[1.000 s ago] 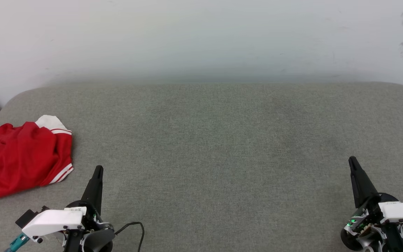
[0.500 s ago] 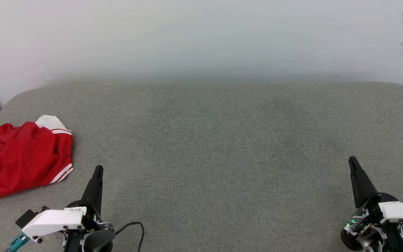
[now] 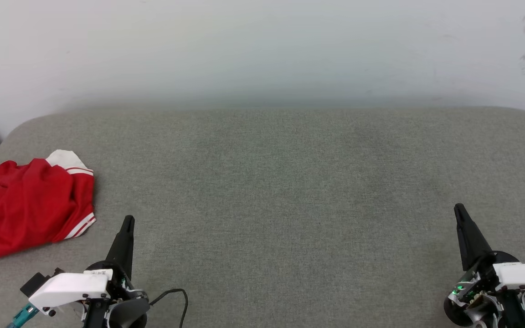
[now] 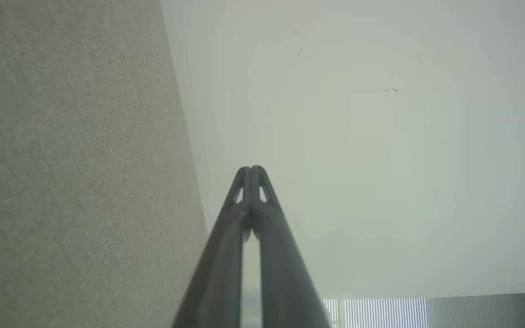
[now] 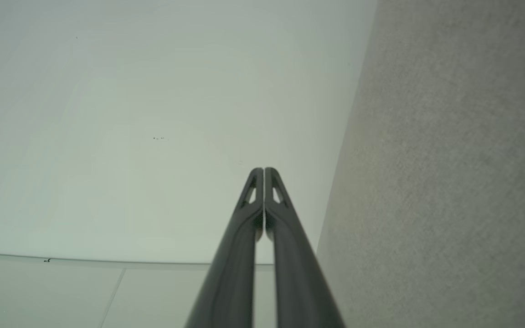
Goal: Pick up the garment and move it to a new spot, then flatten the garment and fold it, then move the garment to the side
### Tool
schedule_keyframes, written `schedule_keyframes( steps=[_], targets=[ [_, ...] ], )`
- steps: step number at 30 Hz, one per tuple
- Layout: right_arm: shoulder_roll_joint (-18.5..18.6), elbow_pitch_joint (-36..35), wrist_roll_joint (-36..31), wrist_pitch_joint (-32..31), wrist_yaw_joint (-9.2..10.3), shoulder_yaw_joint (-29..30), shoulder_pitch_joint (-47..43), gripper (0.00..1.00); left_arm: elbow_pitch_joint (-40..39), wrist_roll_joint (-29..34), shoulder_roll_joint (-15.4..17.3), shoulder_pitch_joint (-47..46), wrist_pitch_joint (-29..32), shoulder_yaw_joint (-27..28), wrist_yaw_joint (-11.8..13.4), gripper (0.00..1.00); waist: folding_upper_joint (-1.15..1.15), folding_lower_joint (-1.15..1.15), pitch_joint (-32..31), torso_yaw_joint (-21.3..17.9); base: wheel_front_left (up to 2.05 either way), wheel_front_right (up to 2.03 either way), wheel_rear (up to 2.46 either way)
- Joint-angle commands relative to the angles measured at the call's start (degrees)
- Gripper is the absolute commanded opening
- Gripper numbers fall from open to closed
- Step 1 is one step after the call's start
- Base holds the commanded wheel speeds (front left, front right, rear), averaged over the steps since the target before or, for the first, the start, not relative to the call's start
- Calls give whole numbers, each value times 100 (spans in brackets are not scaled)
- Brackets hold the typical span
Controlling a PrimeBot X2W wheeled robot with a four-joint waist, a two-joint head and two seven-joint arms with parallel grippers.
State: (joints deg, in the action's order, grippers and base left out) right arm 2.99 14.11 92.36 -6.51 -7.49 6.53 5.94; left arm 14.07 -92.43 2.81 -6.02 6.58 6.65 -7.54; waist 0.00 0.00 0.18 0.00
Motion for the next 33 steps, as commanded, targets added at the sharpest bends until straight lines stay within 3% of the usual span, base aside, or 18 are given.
schedule_keyframes(
  steps=[1,18,33],
  targets=[
    [0,-1,-1,1,0,0,0,100,-1,0,0,-1,-2,-2,0,100,0,0,0,0,0,0,0],
    [48,-272,-347,392,0,-218,-223,100,-146,495,11,-28,-412,-542,2,100,0,0,3,-29,0,0,0],
    [165,-493,-1848,770,-1,-367,-345,100,-295,2211,3,48,-775,-723,2,100,0,0,-13,-47,0,0,0]
  ],
)
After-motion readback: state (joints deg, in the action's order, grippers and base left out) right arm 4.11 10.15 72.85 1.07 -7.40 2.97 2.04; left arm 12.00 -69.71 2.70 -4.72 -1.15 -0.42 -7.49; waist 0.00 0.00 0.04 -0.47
